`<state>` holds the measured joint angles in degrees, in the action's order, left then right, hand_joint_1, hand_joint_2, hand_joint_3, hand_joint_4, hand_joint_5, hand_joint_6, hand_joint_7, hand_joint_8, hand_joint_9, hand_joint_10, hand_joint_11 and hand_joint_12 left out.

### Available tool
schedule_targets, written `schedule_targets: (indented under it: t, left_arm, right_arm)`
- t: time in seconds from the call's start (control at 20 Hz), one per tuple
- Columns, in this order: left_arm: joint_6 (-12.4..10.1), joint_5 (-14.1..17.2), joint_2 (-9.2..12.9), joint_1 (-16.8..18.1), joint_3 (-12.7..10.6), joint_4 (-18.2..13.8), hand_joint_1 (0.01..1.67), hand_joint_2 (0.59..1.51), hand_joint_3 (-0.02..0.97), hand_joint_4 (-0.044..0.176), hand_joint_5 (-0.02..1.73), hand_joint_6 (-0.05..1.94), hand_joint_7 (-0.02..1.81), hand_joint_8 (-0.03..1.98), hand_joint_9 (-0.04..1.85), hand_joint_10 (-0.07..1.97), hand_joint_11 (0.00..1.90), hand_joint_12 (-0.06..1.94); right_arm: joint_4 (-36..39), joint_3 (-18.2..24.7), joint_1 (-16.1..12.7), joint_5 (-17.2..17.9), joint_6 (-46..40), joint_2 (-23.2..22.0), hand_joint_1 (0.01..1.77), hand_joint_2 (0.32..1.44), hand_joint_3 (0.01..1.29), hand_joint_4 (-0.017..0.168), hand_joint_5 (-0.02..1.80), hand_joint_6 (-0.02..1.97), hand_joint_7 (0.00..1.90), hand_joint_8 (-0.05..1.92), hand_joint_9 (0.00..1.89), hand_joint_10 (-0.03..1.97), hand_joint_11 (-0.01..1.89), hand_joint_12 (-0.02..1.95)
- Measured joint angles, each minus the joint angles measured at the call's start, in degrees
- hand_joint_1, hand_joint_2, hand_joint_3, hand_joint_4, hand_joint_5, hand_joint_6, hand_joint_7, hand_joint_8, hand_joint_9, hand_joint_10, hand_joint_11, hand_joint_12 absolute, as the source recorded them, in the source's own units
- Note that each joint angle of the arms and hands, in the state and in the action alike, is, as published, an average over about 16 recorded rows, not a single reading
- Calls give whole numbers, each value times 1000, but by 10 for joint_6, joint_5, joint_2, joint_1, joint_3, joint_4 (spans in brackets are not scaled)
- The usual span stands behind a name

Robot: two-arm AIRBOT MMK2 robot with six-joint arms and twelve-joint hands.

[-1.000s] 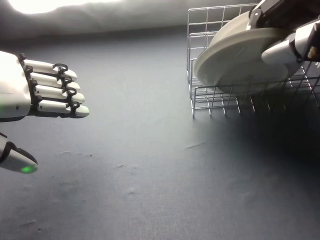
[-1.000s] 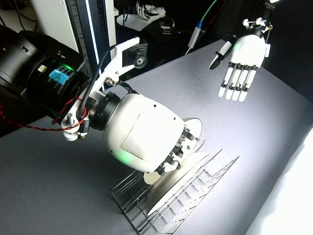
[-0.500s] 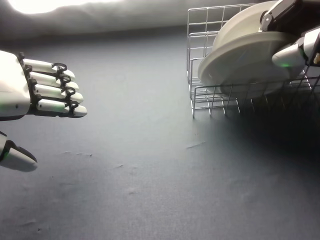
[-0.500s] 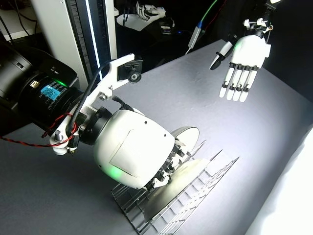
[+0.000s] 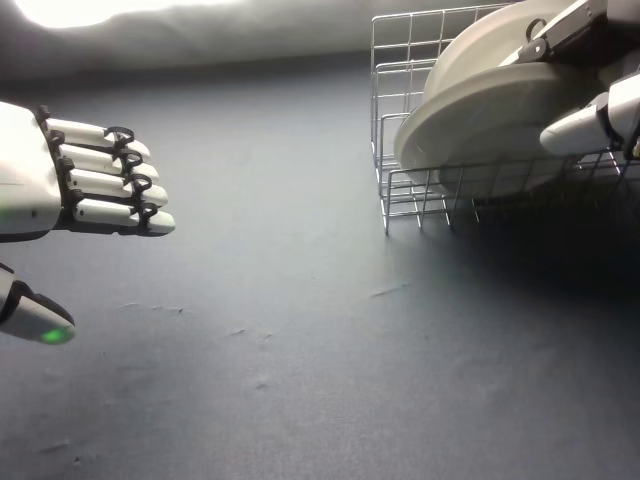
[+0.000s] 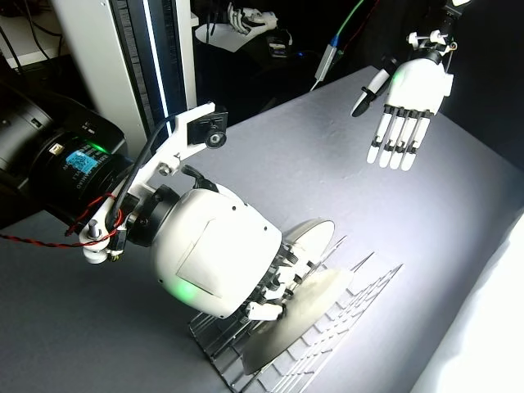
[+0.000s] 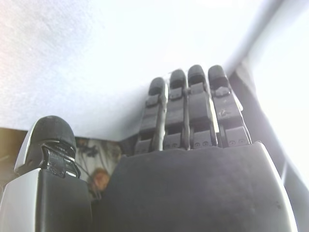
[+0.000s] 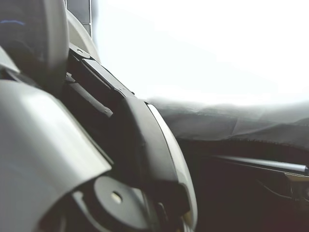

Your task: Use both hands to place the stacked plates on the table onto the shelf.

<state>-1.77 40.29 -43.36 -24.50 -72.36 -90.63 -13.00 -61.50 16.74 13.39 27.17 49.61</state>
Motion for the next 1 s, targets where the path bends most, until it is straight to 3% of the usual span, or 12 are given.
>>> schedule_targets:
  t: [0.3,0.45,0.7,1.0]
  left_arm:
    - [-3,1,0,-5,0,1,15,1158,11,8,129,10,144,16,130,12,18,270]
    - [-4,1,0,-9,-1,3,15,1158,11,8,130,10,148,16,135,12,19,271]
    - [-8,5,0,-16,-4,9,15,1155,11,8,130,10,150,16,136,13,20,265]
    - [-11,10,1,-20,-10,17,16,1159,11,8,136,10,161,16,146,14,27,286]
  right_arm:
    - [30,19,-29,8,1,0,1213,960,15,-4,798,72,877,57,779,226,317,1273]
    - [70,32,-43,19,0,0,1181,966,15,-3,741,41,813,28,723,171,234,1280]
    - [182,55,-53,56,0,0,1055,994,15,-3,530,35,589,23,534,99,127,1064]
    - [359,76,-39,133,-1,0,817,1043,15,-1,263,37,293,34,275,48,37,767]
